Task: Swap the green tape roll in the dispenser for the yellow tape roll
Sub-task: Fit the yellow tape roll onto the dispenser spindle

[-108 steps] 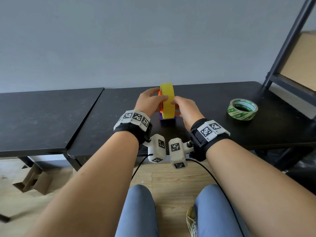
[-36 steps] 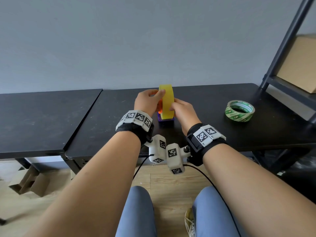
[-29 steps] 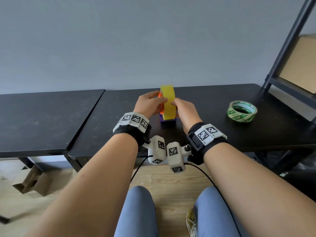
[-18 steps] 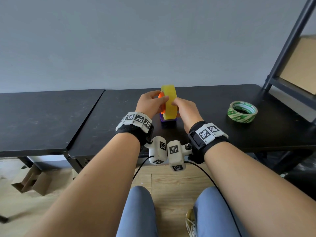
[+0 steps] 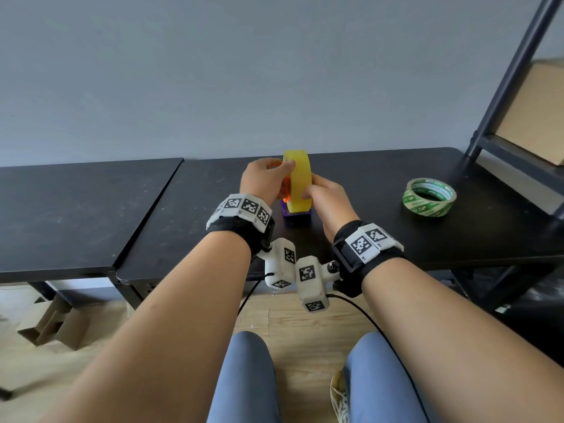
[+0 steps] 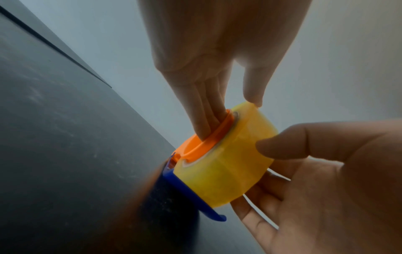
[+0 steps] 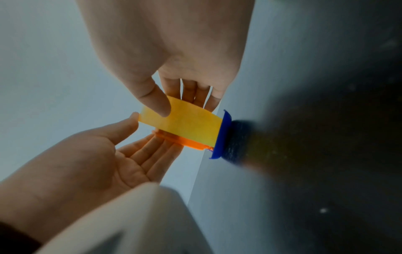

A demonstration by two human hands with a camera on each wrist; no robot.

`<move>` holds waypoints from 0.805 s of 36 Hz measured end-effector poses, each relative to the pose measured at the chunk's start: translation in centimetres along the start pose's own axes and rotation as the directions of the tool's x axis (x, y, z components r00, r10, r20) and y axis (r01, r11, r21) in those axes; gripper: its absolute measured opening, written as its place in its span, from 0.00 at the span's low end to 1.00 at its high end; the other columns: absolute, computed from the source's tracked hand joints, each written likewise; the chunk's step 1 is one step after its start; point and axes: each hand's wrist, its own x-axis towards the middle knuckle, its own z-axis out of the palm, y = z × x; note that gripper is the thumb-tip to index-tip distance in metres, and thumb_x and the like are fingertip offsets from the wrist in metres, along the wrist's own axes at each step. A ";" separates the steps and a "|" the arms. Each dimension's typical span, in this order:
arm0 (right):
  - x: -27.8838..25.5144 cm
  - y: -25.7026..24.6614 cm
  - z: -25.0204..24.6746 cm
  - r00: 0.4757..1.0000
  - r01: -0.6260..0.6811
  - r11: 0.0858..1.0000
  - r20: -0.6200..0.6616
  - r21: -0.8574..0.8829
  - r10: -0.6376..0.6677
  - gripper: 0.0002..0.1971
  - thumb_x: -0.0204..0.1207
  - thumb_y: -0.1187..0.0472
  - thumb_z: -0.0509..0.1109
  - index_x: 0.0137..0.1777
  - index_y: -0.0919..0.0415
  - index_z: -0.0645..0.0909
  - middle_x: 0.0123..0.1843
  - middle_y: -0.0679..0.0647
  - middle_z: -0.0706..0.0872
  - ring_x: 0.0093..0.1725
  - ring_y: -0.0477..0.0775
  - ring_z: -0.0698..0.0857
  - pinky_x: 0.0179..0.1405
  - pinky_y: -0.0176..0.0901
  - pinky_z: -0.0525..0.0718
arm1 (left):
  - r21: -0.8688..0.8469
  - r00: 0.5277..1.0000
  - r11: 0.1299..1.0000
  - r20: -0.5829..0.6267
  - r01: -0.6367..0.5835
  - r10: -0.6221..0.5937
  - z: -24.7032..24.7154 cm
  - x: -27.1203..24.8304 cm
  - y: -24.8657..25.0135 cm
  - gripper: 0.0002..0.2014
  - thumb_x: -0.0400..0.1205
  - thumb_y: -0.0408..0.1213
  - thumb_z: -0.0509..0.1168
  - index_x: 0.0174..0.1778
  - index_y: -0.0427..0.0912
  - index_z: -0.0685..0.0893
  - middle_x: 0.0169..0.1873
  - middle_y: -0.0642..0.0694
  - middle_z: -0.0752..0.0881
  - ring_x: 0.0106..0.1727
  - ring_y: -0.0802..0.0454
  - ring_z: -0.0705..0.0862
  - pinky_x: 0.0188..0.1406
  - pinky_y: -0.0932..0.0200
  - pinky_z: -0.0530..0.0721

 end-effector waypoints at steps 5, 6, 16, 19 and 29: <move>-0.1 -0.2 0.0 1.000 -0.010 1.000 0.011 -0.020 0.011 0.22 0.72 0.75 0.58 0.56 0.54 0.86 0.53 0.58 0.90 0.52 0.55 0.86 0.57 0.43 0.82 | -0.030 1.000 1.000 0.011 0.007 -0.007 -0.1 -0.3 0.0 0.13 0.80 0.45 0.70 0.51 0.39 0.89 0.33 0.45 0.89 0.34 0.50 0.88 0.46 0.49 0.93; -0.2 -0.3 0.1 1.000 -0.021 0.999 0.002 -0.026 0.021 0.22 0.72 0.74 0.59 0.57 0.54 0.86 0.54 0.59 0.90 0.53 0.56 0.86 0.57 0.45 0.82 | -0.041 1.000 0.999 0.015 0.015 -0.014 -0.2 -0.4 0.0 0.15 0.80 0.45 0.70 0.54 0.38 0.89 0.34 0.45 0.89 0.34 0.51 0.89 0.46 0.51 0.93; 0.3 -0.8 0.3 0.987 -0.118 0.993 -0.113 -0.003 0.117 0.04 0.75 0.59 0.68 0.39 0.52 0.81 0.59 0.58 0.87 0.62 0.61 0.86 0.69 0.60 0.81 | -0.085 0.997 0.996 0.072 0.041 -0.035 -0.7 -1.1 -0.2 0.16 0.78 0.42 0.73 0.59 0.40 0.86 0.43 0.42 0.91 0.45 0.47 0.91 0.54 0.48 0.91; 0.2 -1.1 0.3 0.987 -0.114 0.993 -0.119 -0.016 0.111 0.07 0.76 0.61 0.67 0.37 0.51 0.80 0.60 0.62 0.87 0.62 0.63 0.85 0.68 0.59 0.81 | -0.080 0.998 0.997 0.056 0.025 -0.020 -0.7 -1.0 -0.2 0.21 0.78 0.42 0.73 0.65 0.36 0.85 0.43 0.41 0.90 0.43 0.46 0.90 0.54 0.46 0.91; 0.3 -0.9 0.0 0.998 -0.049 0.998 -0.052 -0.030 0.047 0.12 0.78 0.70 0.62 0.51 0.60 0.87 0.50 0.57 0.89 0.51 0.53 0.86 0.57 0.50 0.84 | -0.030 1.000 1.000 0.017 -0.007 0.008 -0.3 -0.4 -0.1 0.17 0.79 0.46 0.72 0.54 0.36 0.89 0.38 0.41 0.91 0.37 0.48 0.89 0.48 0.45 0.92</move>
